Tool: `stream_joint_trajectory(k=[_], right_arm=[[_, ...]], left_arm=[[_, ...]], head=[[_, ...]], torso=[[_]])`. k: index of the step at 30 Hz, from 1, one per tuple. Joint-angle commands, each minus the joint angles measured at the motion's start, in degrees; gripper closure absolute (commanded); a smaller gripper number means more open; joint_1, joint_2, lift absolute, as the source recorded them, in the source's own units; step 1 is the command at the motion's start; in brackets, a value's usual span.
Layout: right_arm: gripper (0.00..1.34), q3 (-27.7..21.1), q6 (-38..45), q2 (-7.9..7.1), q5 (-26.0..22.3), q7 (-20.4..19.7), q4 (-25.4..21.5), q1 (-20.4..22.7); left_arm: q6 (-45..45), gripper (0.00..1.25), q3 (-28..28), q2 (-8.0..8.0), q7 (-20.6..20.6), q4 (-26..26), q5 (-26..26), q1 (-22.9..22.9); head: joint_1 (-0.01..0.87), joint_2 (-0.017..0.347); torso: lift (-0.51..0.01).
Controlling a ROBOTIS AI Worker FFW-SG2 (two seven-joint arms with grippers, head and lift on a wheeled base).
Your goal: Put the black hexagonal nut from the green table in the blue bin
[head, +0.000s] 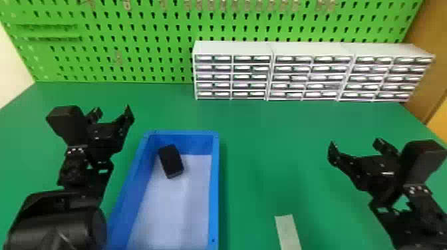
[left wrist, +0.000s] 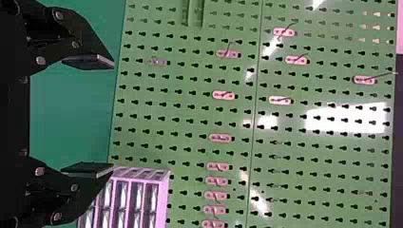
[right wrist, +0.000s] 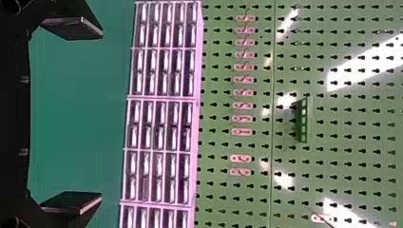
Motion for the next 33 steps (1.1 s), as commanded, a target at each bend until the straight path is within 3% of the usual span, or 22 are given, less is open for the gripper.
stream_joint_trajectory(k=[1,33], right_arm=[[0.10,0.00,0.00,0.05,-0.10,0.00,-0.05,-0.13],[0.10,0.79,-0.53,0.05,-0.18,0.00,-0.05,0.05]], left_arm=[[0.00,0.48,-0.08,0.00,-0.01,0.00,-0.06,-0.14],[-0.26,0.48,0.00,0.00,-0.01,0.00,-0.06,-0.14]], head=[[0.686,0.051],[0.686,0.051]], torso=[[-0.097],[-0.097]])
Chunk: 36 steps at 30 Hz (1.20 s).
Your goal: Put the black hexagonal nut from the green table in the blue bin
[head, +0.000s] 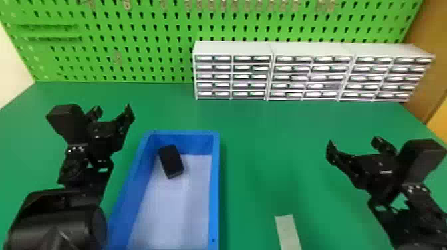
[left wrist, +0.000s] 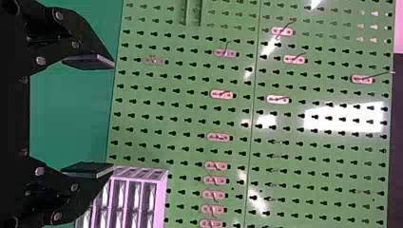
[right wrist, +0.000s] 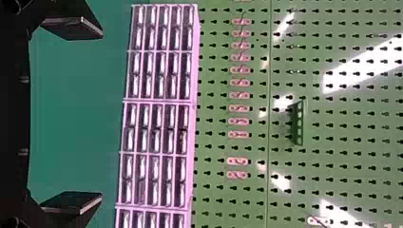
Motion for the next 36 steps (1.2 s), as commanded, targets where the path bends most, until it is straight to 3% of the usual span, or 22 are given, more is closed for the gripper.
stream_joint_trajectory(k=[1,36], right_arm=[[0.10,0.35,0.02,0.05,-0.02,0.00,0.00,0.06],[0.10,1.40,-0.51,0.05,-0.38,0.00,0.00,0.33]], left_arm=[[-0.14,0.48,0.05,0.00,-0.01,0.00,0.00,0.09],[-0.49,0.48,0.40,0.00,-0.01,0.00,0.35,0.36]], head=[[0.686,0.051],[0.686,0.051]], torso=[[-0.097],[-0.097]])
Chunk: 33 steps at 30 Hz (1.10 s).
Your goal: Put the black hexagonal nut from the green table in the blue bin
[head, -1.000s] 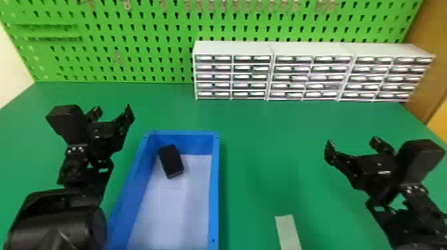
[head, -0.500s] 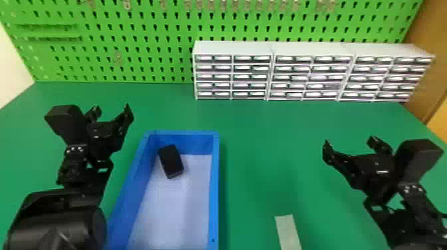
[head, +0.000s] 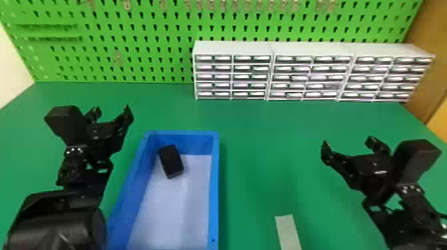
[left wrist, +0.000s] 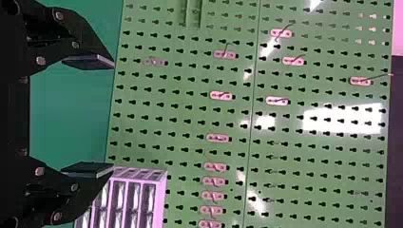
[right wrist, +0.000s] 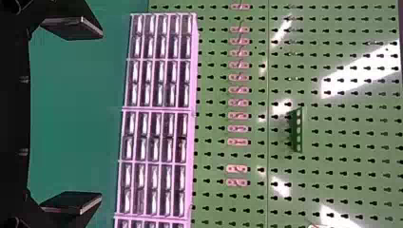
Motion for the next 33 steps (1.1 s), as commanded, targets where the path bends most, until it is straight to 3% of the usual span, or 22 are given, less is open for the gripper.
stream_joint_trajectory(k=[1,33], right_arm=[[0.10,0.09,-0.02,0.05,-0.03,0.00,0.00,0.00],[0.10,0.27,-0.02,0.05,-0.12,0.00,0.18,-0.17]], left_arm=[[0.00,0.48,0.09,0.00,-0.01,0.00,0.09,0.02],[0.00,0.48,-0.26,0.00,-0.01,0.00,0.00,0.11]], head=[[0.686,0.051],[0.686,0.051]], torso=[[-0.097],[-0.097]])
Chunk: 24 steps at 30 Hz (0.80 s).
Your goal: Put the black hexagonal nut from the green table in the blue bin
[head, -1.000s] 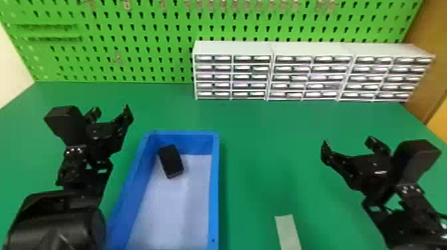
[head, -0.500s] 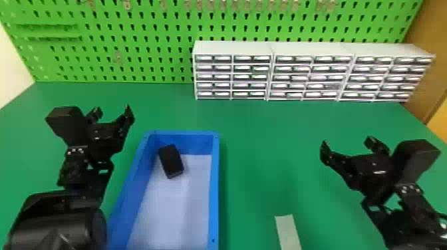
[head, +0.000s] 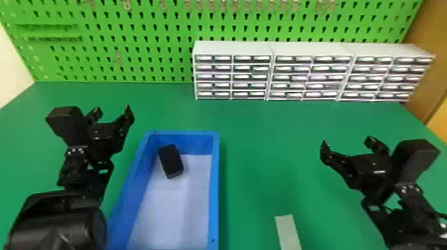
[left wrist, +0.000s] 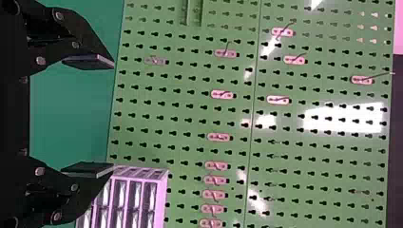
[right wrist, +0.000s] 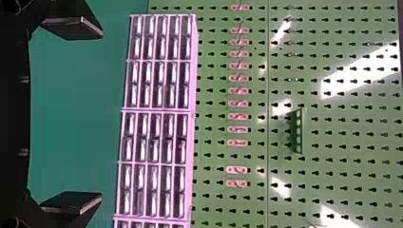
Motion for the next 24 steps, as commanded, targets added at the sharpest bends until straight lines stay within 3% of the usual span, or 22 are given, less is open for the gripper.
stream_joint_trajectory(k=[1,24], right_arm=[[0.10,0.09,0.00,0.05,-0.11,0.00,0.01,0.00],[0.10,0.44,-0.26,-0.18,-0.20,0.00,0.01,-0.09]], left_arm=[[0.00,0.48,-0.02,0.00,0.04,0.00,0.02,0.00],[0.00,0.48,0.16,0.00,0.04,0.00,-0.07,-0.17]], head=[[0.686,0.051],[0.686,0.051]], torso=[[-0.097],[-0.097]])
